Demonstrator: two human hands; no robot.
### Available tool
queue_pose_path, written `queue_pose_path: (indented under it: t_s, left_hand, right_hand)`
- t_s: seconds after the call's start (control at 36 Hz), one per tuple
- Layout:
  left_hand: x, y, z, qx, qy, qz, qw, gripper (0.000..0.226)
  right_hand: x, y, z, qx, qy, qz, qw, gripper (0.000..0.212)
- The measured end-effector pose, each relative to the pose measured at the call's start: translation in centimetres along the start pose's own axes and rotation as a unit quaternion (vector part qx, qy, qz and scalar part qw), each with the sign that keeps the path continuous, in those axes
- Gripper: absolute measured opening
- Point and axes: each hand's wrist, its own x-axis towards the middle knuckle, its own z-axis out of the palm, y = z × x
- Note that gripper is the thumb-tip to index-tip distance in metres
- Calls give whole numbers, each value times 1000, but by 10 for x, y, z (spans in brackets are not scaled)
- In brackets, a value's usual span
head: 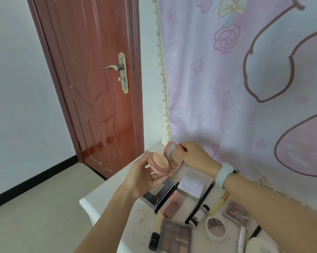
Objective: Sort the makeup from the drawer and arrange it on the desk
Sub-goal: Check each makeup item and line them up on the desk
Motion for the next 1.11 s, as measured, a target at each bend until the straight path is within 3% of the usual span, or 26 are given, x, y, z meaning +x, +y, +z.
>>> queue_pose_path:
  t_s: [0.17,0.25,0.31,0.36,0.42,0.53,0.61,0.69,0.81,0.92,1.0,1.11]
  left_hand:
    - [30,19,-19,-23,137,-12,990,30]
    - [47,25,-25,58,146,2,988,25]
    - [62,27,-28,161,161,20,974,37]
    - [81,28,-34,321,195,49,925,57]
    - [99,26,-42,477,209,77,850,71]
    - [124,16,-57,661,209,88,715,95]
    - [138,7,-65,708,202,114,667,93]
    - [144,2,-66,731,198,149,636,77]
    - [145,1,-66,738,199,146,629,74]
    - [143,-1,-66,738,203,154,625,78]
    - [138,-1,-65,722,197,163,642,81]
    - [122,-3,-62,665,230,226,674,59]
  right_hand:
    - [34,0,12,-26,22,45,998,45]
    - [56,3,25,-88,19,44,995,42]
    - [72,6,33,-117,14,39,992,38]
    - [87,8,37,-133,14,29,991,32]
    - [100,12,40,-168,25,23,985,34]
    - [118,27,45,-196,12,30,980,37]
    - [123,37,47,-177,-11,47,983,34]
    - [120,44,48,-178,-8,47,983,9]
    - [108,59,50,-190,45,-11,981,19]
    - [88,82,43,-272,73,-111,953,28]
    - [80,97,36,-317,-6,-147,937,26]
    - [76,111,31,-348,-130,-147,917,54]
